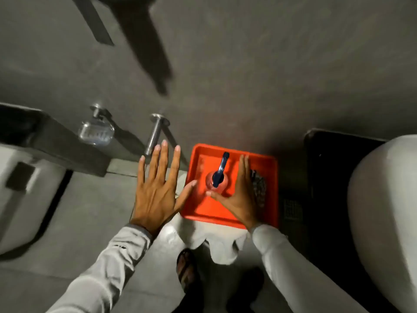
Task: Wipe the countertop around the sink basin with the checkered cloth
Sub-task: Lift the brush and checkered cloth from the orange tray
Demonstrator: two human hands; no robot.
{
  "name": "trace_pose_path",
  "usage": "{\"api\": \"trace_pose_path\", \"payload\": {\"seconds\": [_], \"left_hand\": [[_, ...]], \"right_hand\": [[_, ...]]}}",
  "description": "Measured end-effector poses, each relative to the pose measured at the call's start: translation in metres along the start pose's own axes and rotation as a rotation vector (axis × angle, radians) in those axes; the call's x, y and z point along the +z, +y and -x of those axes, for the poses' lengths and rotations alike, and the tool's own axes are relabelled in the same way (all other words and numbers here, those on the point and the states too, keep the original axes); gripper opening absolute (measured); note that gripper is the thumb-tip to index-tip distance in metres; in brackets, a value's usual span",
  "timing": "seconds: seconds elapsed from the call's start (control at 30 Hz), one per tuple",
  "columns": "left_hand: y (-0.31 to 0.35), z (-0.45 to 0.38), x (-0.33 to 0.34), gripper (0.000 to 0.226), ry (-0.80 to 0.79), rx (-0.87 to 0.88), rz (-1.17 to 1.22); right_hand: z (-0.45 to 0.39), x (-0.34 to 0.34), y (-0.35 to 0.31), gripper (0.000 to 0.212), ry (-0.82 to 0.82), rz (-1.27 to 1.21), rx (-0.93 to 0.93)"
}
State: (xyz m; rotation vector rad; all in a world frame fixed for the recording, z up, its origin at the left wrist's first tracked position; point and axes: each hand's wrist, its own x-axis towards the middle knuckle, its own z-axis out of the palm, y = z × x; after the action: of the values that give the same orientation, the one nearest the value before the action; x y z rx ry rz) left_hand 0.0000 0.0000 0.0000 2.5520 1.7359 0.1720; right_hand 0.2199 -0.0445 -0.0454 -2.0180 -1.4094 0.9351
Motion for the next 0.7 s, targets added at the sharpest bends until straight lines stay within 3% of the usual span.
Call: {"api": "trace_pose_path", "payload": {"seconds": [0.07,0.13,0.27,0.47,0.7], "left_hand": [[-0.002,-0.011,0.007,0.086,-0.018,0.002,-0.004],[-0.006,-0.019,0.019,0.086,0.0,0.03,-0.035],[-0.003,-0.015,0.03,0.087,-0.022,0.082,-0.022],[0.034,-0.011,0.036,0.088,-0.162,0.125,0.041],[0.065,-0.004,0.063,0.09,-0.307,0.166,0.103]], "right_hand": [[-0.02,0.01,-0.008,0.12,0.17,-0.065,-0.123],[-0.037,0.014,-0.021,0.094,0.302,-0.088,-0.132],[-0.03,0.01,-0.026,0.042,0.402,-0.073,-0.12],[0.044,-0.036,-0.027,0.037,0.632,-0.083,0.051],[0.13,-0.026,0.022,0.048,0.338,0.19,0.378]]}}
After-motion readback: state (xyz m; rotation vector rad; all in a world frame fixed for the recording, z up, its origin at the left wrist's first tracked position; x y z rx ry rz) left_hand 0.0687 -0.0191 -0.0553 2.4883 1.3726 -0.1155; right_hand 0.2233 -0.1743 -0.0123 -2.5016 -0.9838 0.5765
